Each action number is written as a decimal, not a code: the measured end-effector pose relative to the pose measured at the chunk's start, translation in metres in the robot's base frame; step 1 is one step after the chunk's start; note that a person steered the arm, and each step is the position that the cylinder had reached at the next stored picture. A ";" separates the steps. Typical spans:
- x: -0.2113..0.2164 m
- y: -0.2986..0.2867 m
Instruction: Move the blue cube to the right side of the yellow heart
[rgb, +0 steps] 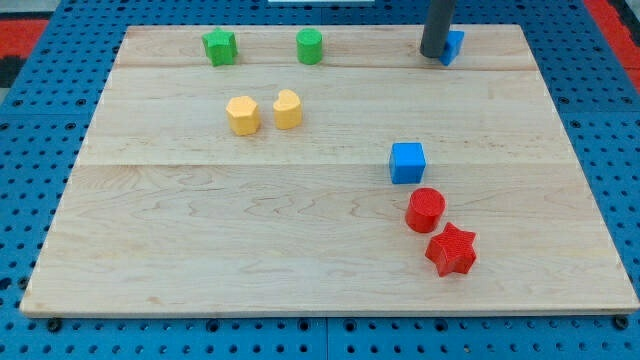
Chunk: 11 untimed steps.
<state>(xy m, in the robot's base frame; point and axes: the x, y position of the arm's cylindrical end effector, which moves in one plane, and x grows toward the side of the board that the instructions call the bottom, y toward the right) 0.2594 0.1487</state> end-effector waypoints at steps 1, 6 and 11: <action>0.074 -0.005; 0.181 -0.058; 0.097 -0.140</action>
